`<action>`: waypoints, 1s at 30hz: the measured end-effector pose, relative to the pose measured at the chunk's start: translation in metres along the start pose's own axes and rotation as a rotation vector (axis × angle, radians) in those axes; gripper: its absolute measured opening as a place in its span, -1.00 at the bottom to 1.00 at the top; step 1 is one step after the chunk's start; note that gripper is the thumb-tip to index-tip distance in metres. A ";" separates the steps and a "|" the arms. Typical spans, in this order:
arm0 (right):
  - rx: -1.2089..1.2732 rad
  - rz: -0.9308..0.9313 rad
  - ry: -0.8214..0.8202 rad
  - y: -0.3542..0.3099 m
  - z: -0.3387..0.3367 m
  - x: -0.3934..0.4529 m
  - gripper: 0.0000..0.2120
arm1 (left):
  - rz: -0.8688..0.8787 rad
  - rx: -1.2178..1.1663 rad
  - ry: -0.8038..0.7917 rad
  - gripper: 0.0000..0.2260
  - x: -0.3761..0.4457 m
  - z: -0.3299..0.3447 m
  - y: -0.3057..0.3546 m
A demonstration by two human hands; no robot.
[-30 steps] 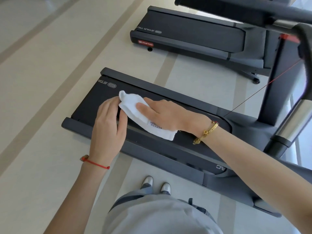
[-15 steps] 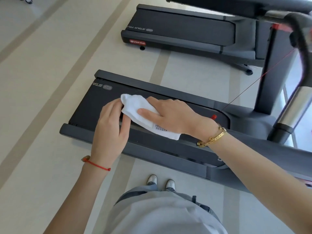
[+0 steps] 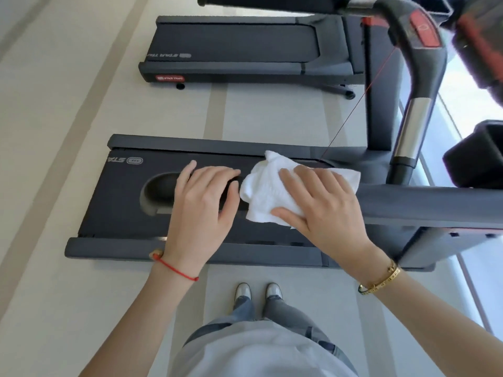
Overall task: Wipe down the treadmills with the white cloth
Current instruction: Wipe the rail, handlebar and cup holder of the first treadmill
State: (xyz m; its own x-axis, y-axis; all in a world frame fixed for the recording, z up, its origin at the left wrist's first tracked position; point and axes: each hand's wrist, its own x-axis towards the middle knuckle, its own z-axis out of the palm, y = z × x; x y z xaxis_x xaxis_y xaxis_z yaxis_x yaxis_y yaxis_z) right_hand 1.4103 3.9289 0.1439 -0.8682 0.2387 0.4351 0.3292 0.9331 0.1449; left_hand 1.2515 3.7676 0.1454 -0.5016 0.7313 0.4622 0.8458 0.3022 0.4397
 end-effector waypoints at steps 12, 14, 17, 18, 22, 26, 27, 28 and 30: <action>0.013 0.257 0.054 0.017 -0.006 -0.031 -0.59 | 0.101 -0.091 -0.176 -0.75 0.023 0.036 0.055; 0.000 0.219 0.048 0.032 -0.006 -0.047 -0.59 | 0.105 -0.106 -0.177 -0.76 0.026 0.040 0.061; -0.046 0.318 0.031 0.067 -0.008 -0.076 -0.58 | 0.112 -0.133 -0.193 -0.79 0.030 0.049 0.076; -0.055 0.358 0.024 0.080 -0.011 -0.085 -0.57 | 0.117 -0.139 -0.199 -0.79 0.032 0.053 0.083; -0.056 0.414 0.051 0.116 -0.023 -0.100 -0.54 | 0.134 -0.153 -0.229 -0.80 0.039 0.076 0.117; -0.023 0.396 0.104 0.146 -0.028 -0.102 -0.63 | 0.091 -0.191 -0.226 -0.79 0.046 0.095 0.152; -0.017 0.401 0.113 0.156 -0.030 -0.103 -0.64 | 0.082 -0.194 -0.215 -0.79 0.048 0.099 0.159; -0.014 0.409 0.117 0.166 -0.031 -0.104 -0.64 | 0.074 -0.191 -0.206 -0.79 0.049 0.104 0.166; -0.017 0.417 0.120 0.181 -0.032 -0.106 -0.63 | 0.053 -0.160 -0.188 -0.78 0.050 0.113 0.177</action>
State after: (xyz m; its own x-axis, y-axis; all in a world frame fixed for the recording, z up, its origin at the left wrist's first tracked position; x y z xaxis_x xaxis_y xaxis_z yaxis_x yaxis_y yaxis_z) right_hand 1.5739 4.0637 0.1528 -0.6107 0.5606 0.5592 0.6495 0.7586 -0.0512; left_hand 1.3968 3.9266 0.1596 -0.4020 0.8491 0.3427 0.8230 0.1710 0.5417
